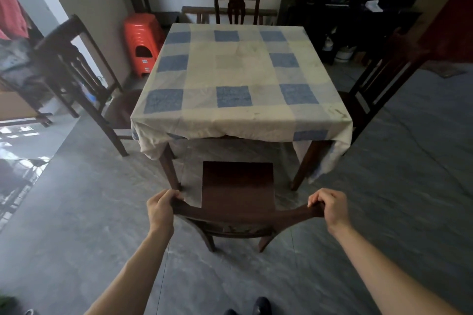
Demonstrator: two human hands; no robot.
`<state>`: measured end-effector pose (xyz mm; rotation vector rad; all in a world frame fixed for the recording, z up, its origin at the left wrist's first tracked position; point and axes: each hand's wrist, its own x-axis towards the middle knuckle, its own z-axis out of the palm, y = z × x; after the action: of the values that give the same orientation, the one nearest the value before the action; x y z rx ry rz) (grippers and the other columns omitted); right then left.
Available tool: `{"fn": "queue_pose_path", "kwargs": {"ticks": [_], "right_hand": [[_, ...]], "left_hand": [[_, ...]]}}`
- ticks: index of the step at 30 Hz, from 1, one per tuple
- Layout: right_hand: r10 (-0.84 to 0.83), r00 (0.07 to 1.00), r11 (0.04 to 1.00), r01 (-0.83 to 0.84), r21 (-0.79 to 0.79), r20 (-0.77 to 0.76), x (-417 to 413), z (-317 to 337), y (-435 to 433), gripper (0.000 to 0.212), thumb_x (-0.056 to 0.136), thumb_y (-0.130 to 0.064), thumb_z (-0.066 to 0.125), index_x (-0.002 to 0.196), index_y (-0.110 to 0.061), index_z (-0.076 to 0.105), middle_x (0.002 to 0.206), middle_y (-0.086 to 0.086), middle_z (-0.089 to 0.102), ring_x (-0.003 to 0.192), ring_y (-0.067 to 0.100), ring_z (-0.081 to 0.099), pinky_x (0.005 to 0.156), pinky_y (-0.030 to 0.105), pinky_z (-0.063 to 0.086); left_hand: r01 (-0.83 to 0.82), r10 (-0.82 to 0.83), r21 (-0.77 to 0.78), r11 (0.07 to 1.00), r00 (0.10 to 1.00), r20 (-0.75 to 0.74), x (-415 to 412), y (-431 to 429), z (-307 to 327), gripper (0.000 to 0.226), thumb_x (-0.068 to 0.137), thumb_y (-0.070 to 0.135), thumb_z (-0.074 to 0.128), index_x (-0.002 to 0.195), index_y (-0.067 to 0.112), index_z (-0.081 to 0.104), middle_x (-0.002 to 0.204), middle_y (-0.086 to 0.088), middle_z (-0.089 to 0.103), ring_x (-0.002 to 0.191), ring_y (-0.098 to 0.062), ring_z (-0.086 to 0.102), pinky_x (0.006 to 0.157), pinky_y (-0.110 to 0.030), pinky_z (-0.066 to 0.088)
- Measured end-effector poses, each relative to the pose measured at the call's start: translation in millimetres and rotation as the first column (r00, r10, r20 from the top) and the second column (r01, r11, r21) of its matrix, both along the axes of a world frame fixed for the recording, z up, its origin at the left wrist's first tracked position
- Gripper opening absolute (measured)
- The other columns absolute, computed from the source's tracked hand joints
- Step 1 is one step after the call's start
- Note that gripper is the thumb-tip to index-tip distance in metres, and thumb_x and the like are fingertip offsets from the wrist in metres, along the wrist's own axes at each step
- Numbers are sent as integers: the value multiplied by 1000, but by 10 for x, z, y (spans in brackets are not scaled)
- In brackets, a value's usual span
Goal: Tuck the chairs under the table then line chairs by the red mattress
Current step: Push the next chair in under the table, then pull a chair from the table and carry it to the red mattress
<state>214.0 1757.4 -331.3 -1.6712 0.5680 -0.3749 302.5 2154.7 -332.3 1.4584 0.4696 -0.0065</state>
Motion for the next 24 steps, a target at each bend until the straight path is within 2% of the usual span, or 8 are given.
{"fn": "queue_pose_path", "kwargs": {"ticks": [4, 8, 11, 14, 15, 18, 22, 24], "right_hand": [[29, 999, 1000, -29, -6, -23, -16, 55, 7, 26, 66, -8, 48, 44, -8, 63, 52, 18, 61, 60, 32, 58, 66, 42, 45], [100, 994, 995, -101, -11, -49, -37, 136, 0, 34, 73, 1, 46, 47, -9, 65, 57, 18, 65, 65, 34, 60, 70, 44, 47], [188, 976, 982, -184, 45, -106, -32, 229, -69, 42, 78, 11, 43, 51, -7, 69, 63, 20, 70, 72, 34, 66, 77, 42, 51], [229, 965, 970, -215, 116, -130, -16, 404, -172, 37, 80, 13, 44, 66, -4, 74, 76, 19, 76, 84, 35, 71, 84, 41, 54], [195, 976, 973, -179, 143, -102, -20, 491, -238, 36, 82, 13, 43, 73, -2, 74, 81, 19, 77, 89, 36, 71, 85, 41, 54], [42, 998, 945, -54, 323, 45, -59, 812, -460, 35, 92, 8, 38, 92, 1, 72, 97, 23, 77, 101, 38, 72, 91, 43, 55], [-123, 961, 876, -12, 483, 248, -259, 1380, -945, 32, 97, -3, 38, 110, -1, 67, 109, 20, 77, 102, 31, 74, 99, 47, 50], [-217, 914, 850, 5, 526, 341, -381, 1668, -1227, 33, 100, -13, 40, 116, -5, 67, 117, 19, 75, 113, 34, 70, 102, 47, 49]], "left_hand": [[16, -16, -9, 1000, 1000, -2, 1, 27, 10, 21, 71, 17, 64, 52, 14, 70, 56, -3, 65, 55, -11, 63, 55, -19, 52], [118, -119, -24, 993, 989, -87, 28, 98, 58, 27, 83, 9, 63, 57, 10, 70, 66, -7, 72, 65, -18, 68, 76, -36, 52], [324, -311, 107, 940, 943, -121, 142, 157, 277, 23, 85, 13, 66, 64, 9, 76, 81, -13, 78, 78, -26, 74, 79, -35, 51], [373, -386, 246, 895, 922, 7, 386, 52, 675, 19, 88, 17, 67, 75, 10, 79, 84, -13, 78, 90, -31, 73, 85, -36, 50], [368, -391, 219, 904, 918, 73, 480, -72, 833, 19, 91, 15, 64, 81, 8, 79, 86, -12, 79, 93, -30, 73, 89, -39, 52], [424, -417, 3, 906, 888, 194, 673, -571, 1182, 23, 101, 13, 51, 100, 3, 72, 100, -13, 79, 100, -30, 74, 97, -47, 52], [572, -508, -282, 770, 818, 269, 726, -1510, 1545, 30, 104, 25, 44, 109, 9, 68, 120, -18, 74, 108, -31, 71, 99, -46, 50], [640, -561, -329, 694, 768, 309, 720, -2023, 1694, 31, 104, 30, 45, 111, 12, 70, 122, -16, 75, 110, -30, 72, 99, -46, 50]]}}
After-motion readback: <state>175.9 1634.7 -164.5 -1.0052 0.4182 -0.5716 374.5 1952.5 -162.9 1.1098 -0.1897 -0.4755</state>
